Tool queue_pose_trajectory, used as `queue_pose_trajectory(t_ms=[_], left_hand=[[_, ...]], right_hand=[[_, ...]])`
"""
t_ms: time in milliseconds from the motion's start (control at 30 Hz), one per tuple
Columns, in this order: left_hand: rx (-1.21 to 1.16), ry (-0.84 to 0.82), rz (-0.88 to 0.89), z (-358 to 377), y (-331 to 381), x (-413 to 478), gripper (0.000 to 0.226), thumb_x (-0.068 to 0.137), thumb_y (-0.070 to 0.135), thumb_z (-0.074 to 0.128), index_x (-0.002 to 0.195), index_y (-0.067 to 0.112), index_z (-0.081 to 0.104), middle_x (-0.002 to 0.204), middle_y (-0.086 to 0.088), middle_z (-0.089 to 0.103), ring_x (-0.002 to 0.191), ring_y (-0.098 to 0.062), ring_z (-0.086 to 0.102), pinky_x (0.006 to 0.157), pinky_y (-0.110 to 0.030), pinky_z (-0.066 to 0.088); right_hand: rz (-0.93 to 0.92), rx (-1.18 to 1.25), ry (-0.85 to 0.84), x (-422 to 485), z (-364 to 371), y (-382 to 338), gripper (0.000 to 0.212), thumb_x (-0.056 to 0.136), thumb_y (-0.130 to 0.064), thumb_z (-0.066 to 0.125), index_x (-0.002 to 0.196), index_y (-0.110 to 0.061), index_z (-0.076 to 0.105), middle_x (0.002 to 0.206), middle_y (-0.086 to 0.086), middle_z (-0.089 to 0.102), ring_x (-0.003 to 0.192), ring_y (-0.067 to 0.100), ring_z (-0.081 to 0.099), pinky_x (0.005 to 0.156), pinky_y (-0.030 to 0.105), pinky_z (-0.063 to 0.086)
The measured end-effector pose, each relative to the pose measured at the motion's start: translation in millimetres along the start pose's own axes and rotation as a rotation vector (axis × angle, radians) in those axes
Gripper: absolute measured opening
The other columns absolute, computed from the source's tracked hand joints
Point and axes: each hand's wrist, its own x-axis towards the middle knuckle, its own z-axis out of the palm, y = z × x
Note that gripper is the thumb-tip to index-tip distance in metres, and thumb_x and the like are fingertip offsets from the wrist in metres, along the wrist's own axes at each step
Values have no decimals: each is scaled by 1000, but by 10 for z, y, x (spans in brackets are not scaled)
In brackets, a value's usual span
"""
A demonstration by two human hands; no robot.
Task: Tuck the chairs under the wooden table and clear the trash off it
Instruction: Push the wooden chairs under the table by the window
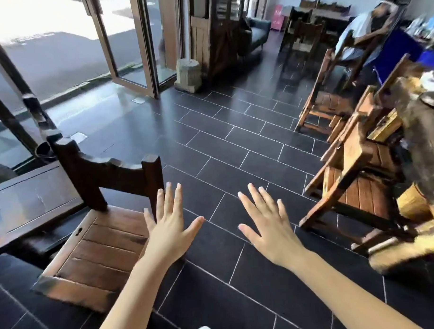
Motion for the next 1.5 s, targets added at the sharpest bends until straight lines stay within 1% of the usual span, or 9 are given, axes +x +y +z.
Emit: queue_pose_trajectory(t_ms=[200, 400, 600, 667, 733, 967, 1267, 1400, 1500], left_hand=[[34, 16, -152, -102, -158, 930, 88, 91, 57, 40, 147, 25, -20, 155, 6, -28, 141, -12, -28, 116, -53, -8], [-45, 95, -419, -229, -417, 2006, 86, 92, 56, 41, 150, 23, -14, 156, 5, -26, 144, -15, -24, 115, -55, -8], [-107, 209, -640, -399, -459, 2826, 83, 93, 53, 41, 151, 24, -12, 157, 5, -25, 144, -14, -24, 115, -55, -8], [-127, 264, -755, -446, -531, 2938, 83, 93, 54, 40, 151, 24, -11, 157, 4, -25, 145, -15, -23, 115, -55, -7], [-98, 235, -881, -443, -623, 2813, 82, 93, 57, 37, 150, 25, -12, 157, 3, -26, 145, -17, -24, 115, -55, -7], [-116, 299, -1316, -490, -1254, 2555, 81, 92, 59, 33, 150, 24, -12, 158, -1, -24, 146, -21, -20, 116, -56, -4], [-281, 389, -1376, -837, -1803, 3430, 78, 94, 56, 32, 151, 24, -10, 158, -1, -23, 145, -20, -22, 115, -55, -8], [-355, 399, -1521, -685, -1767, 3589, 79, 94, 58, 29, 149, 25, -17, 157, 1, -26, 145, -20, -24, 115, -55, -10], [-566, 461, -1686, -471, -1728, 3726, 80, 94, 55, 33, 150, 25, -15, 158, 2, -22, 146, -20, -19, 116, -55, -5]], right_hand=[[-72, 107, -44, 1219, 70, 217, 76, 78, -63, 4, 150, -38, -3, 154, -16, -23, 141, 5, -24, 118, 49, -6], [-309, 81, -97, 2822, 87, 310, 75, 79, -62, 3, 150, -38, -4, 156, -14, -24, 143, 11, -26, 117, 49, -6], [-582, 75, -203, 4323, 69, 168, 69, 81, -62, 7, 144, -44, -15, 154, -17, -25, 142, 9, -26, 116, 47, -8], [-693, 57, -252, 4795, 131, -19, 66, 90, -59, 20, 146, -43, -8, 154, -17, -22, 144, 11, -21, 116, 49, -5], [-765, 77, -327, 5056, 246, -280, 64, 97, -47, 36, 150, -38, 0, 158, -13, -16, 146, 13, -17, 116, 51, -2], [-1082, 56, -463, 5692, 643, -1373, 63, 99, -43, 38, 151, -35, 4, 160, -8, -11, 147, 16, -15, 118, 51, 1], [-1301, -9, -486, 6652, 778, -2295, 61, 97, -43, 42, 150, -36, 13, 161, -7, -5, 147, 17, -11, 118, 51, 4], [-1486, -79, -540, 6853, 1007, -2727, 61, 95, -41, 46, 149, -33, 19, 161, -4, -1, 148, 20, -7, 119, 50, 6], [-1593, -152, -651, 6882, 1280, -3130, 62, 94, -38, 48, 149, -27, 22, 162, 1, 2, 148, 23, -2, 119, 48, 11]])
